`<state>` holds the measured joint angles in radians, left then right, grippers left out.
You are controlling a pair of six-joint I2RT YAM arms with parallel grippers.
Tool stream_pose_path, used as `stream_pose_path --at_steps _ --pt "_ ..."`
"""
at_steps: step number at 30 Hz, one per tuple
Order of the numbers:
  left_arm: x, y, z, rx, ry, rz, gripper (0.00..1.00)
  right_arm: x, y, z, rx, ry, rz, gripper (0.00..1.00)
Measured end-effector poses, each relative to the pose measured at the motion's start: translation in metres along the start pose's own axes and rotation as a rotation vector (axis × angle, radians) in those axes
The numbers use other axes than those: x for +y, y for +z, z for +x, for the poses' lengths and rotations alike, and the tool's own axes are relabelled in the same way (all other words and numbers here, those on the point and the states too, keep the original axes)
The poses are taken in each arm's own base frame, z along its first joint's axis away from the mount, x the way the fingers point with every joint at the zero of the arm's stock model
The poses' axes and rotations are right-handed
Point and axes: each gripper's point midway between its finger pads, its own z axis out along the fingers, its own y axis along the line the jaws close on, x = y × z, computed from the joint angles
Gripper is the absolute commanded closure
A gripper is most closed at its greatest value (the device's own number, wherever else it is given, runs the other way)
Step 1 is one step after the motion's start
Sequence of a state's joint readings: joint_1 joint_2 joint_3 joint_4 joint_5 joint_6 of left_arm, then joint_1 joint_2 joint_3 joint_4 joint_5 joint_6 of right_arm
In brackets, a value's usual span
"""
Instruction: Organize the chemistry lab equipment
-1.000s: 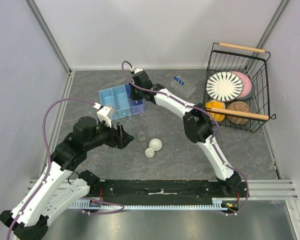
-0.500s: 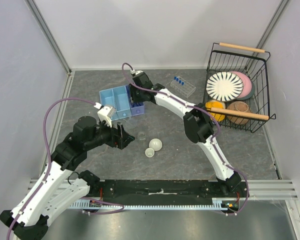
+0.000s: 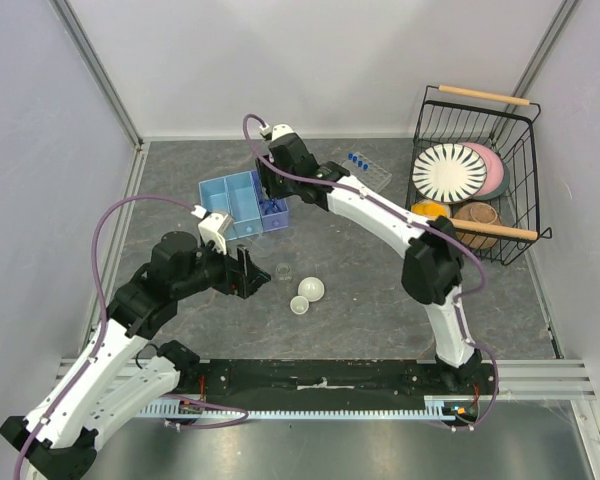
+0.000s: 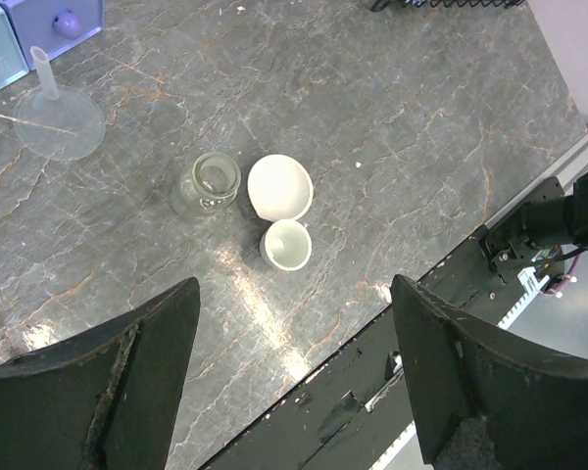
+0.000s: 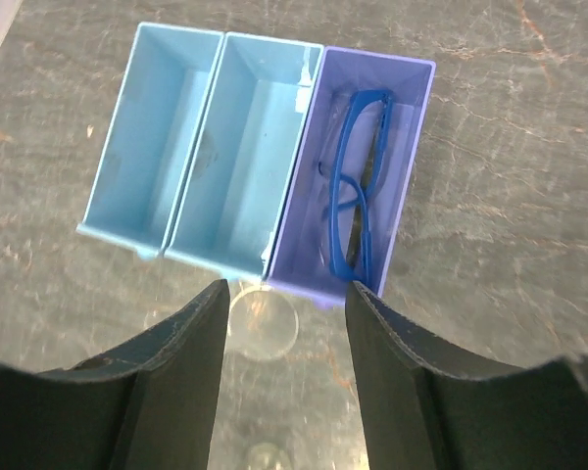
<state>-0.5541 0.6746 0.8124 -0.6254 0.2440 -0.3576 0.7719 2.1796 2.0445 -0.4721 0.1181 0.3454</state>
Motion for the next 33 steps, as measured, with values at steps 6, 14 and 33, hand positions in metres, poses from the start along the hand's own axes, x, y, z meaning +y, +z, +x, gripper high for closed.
stream_pose_path --at_steps 6,14,33 --pt "0.007 0.006 0.005 0.024 -0.010 -0.028 0.16 0.023 -0.066 0.003 -0.021 -0.112 -0.025 0.39" --pt "0.010 0.008 0.004 0.022 -0.039 -0.051 0.13 0.018 -0.084 0.135 0.242 -0.302 -0.012 0.39" --pt "0.011 -0.003 -0.007 -0.021 -0.046 -0.085 0.13 -0.002 -0.086 0.183 0.339 -0.336 0.022 0.66"
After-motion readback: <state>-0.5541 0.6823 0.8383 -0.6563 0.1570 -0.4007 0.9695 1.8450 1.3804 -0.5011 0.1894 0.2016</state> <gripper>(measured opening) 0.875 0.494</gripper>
